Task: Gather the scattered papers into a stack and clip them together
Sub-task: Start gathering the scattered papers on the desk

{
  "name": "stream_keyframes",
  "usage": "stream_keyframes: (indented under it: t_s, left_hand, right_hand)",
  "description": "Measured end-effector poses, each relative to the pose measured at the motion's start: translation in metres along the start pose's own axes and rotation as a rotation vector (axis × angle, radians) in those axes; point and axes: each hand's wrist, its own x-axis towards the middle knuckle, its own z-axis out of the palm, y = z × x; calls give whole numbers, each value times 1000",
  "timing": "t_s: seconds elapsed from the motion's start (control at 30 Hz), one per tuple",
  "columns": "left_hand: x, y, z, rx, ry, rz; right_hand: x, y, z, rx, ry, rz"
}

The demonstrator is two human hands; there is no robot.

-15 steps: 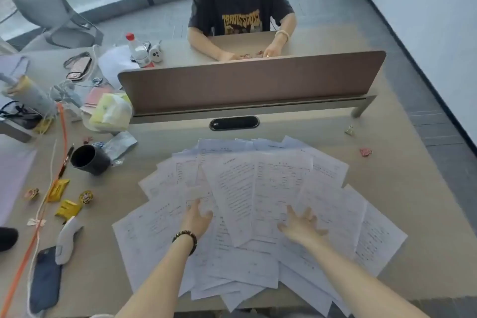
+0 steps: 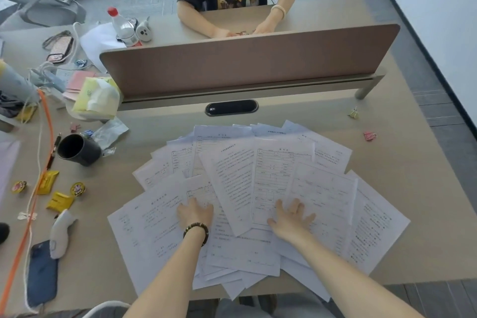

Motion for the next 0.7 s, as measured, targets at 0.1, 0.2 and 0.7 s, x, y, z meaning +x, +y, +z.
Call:
stream_keyframes:
  t_s: [0.1, 0.2, 0.7]
  left_hand:
    - [3, 0, 1, 131, 30, 91]
    - [4, 3, 5, 132, -43, 180]
    - [20, 18, 16, -249, -235, 41]
  right_hand:
    - [0, -6, 3, -45, 12, -35]
    - [-2, -14, 4, -85, -5, -64]
    - [12, 39, -11, 147, 190, 195]
